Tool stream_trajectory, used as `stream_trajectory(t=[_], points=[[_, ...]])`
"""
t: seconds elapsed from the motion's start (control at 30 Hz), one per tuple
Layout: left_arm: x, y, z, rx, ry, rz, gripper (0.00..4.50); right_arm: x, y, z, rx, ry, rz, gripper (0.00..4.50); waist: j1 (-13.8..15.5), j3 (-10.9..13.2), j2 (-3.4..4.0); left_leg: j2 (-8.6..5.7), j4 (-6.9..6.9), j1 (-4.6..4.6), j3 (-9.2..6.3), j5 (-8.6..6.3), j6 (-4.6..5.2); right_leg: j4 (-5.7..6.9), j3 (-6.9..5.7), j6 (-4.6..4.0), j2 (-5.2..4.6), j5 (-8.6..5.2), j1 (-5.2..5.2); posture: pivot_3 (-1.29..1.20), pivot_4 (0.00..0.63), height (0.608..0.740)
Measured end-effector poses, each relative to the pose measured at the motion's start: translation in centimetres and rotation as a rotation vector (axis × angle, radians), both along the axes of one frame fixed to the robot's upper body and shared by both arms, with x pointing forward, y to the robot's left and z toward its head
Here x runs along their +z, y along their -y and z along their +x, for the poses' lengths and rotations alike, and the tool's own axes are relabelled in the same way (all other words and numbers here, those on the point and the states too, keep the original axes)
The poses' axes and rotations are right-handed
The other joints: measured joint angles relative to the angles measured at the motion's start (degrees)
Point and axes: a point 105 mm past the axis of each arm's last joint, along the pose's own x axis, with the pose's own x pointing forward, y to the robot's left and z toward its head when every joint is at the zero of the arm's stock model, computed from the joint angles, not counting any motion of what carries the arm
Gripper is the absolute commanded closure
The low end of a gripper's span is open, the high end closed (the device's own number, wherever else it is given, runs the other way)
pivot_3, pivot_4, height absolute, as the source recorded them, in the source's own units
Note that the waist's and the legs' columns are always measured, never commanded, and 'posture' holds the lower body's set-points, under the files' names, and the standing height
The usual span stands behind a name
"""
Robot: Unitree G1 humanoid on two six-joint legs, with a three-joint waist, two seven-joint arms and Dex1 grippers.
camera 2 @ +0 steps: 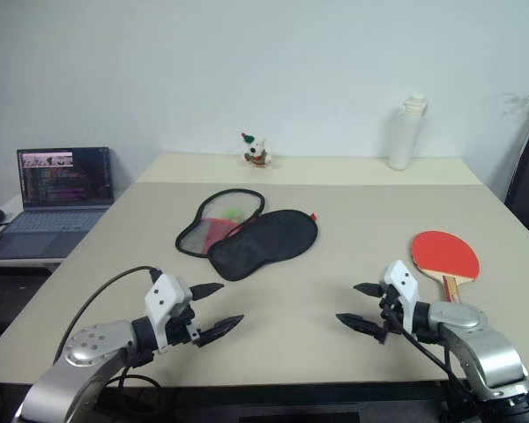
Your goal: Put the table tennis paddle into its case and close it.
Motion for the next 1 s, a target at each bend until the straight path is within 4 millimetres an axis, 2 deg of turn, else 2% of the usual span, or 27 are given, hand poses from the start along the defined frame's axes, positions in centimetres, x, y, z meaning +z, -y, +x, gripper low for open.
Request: stream_trajectory(t=[0.17,0.33,0.57,0.73,1.0], points=[[-0.2,-0.1,1.0,0.0,0.018,-0.01,0.17,0.2,0.4,-0.2,-0.005,0.001,-0.035,0.0,0.08,-0.01,-0.02,-0.03,0.06,0.04,0.04,0.0,0.0,0.01,-0.05,0.0,-0.02,0.01,0.04,0.0,0.15,0.74],[0.7,0.4,3.2,-0.03,0.058,-0.026,0.17,1.0,0.7,-0.4,-0.026,0.024,-0.05,0.0,0.13,-0.02,-0.03,-0.03,0.03,0.01,0.04,0.0,0.0,-0.02,-0.07,0.02,0.01,0.01,0.03,0.0,0.15,0.74],[0.6,-0.8,5.6,-0.026,0.027,0.004,0.17,1.0,0.3,-0.9,-0.037,0.02,-0.038,0.0,0.08,-0.02,-0.03,-0.02,0.04,0.02,0.02,0.0,0.0,0.02,-0.08,0.03,0.04,0.02,0.02,0.0,0.15,0.74],[1.2,-1.0,8.3,-0.05,0.059,0.075,0.17,1.8,-1.2,-0.1,-0.011,0.06,0.005,0.0,0.09,-0.03,-0.05,-0.03,0.07,0.0,0.04,0.02,0.02,-0.01,-0.09,0.04,0.07,0.06,0.02,0.0,0.15,0.74],[-1.5,0.1,10.5,-0.153,-0.044,0.142,0.17,3.6,-2.5,0.4,0.009,0.135,0.019,0.0,0.11,-0.03,-0.06,-0.06,0.06,-0.09,0.02,0.01,0.02,-0.04,-0.13,0.05,0.06,0.06,-0.02,0.0,0.15,0.74]])
